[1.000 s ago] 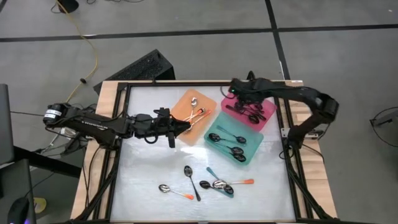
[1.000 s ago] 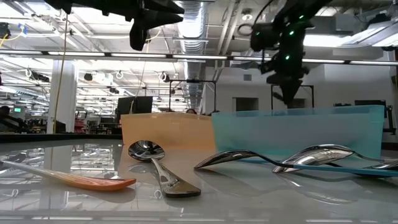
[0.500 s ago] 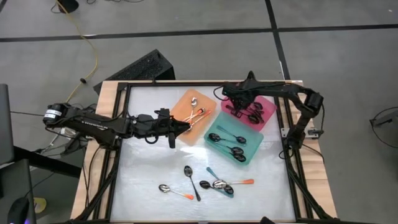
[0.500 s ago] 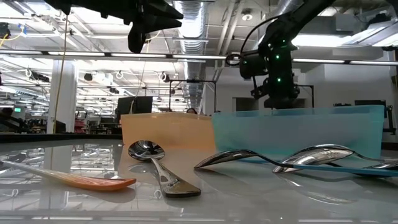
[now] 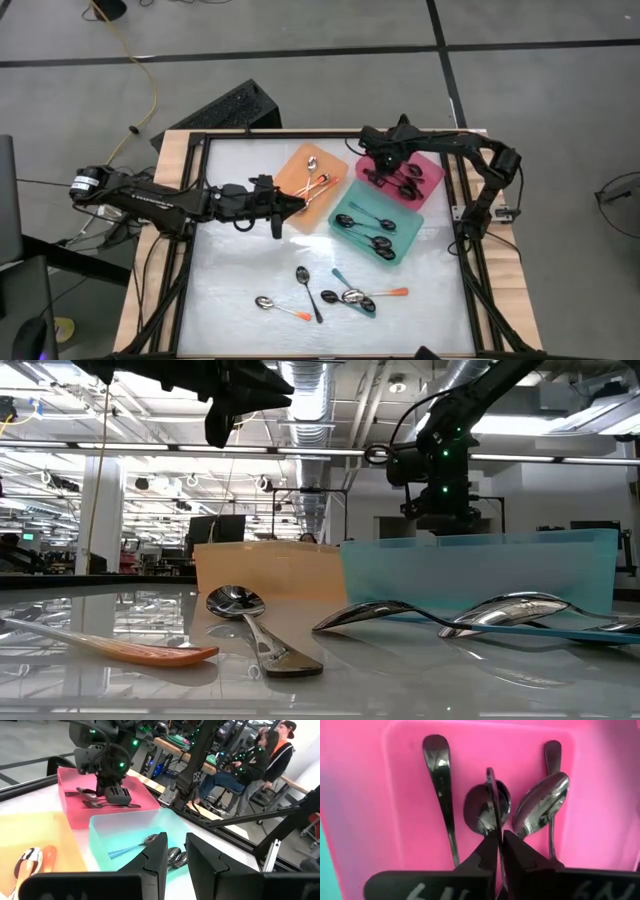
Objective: Sort silverware by color (type)
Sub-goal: Put the black spoon into the pink bin, then put the blue spoon into the blue bin
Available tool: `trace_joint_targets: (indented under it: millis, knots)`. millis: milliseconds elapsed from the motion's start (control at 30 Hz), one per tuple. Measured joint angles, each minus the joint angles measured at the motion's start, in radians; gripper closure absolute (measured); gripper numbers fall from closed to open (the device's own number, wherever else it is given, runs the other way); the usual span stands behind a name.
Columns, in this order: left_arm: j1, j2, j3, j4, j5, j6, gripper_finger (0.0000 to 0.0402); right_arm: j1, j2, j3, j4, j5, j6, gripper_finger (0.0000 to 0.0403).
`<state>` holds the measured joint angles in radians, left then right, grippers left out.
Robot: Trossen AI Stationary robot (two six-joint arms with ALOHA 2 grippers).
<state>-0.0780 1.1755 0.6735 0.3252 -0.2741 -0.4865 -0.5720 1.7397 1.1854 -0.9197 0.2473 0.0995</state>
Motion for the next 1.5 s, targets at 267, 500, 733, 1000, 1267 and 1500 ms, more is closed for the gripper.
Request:
trace_joint_targets:
  millis: [267, 500, 733, 1000, 1267, 1500]
  knots:
    - [0.0, 0.0, 0.0, 0.0, 0.004, 0.01, 0.0337, 0.002, -0.003, 0.0, -0.004, -0.023, -0.011, 0.0309]
    - [0.0, -0.005, 0.0, 0.01, 0.06, 0.012, 0.0326, 0.013, -0.174, 0.0, 0.001, -0.076, -0.025, 0.0252]
    - [0.0, -0.017, 0.0, 0.014, 0.191, 0.036, 0.0326, 0.075, -0.497, 0.0, -0.004, -0.202, 0.061, 0.0247]
    - [0.0, -0.045, 0.0, 0.074, 0.29, 0.024, 0.0326, 0.381, -0.744, 0.001, -0.003, -0.244, 0.287, 0.025]
    - [-0.03, -0.12, 0.0, 0.041, 0.331, 0.021, 0.0326, 0.862, -0.656, 0.001, -0.004, -0.122, 0.488, 0.025]
    - [-0.055, -0.188, 0.0, -0.087, 0.322, 0.019, 0.0326, 1.169, -0.442, 0.001, 0.016, 0.021, 0.672, 0.025]
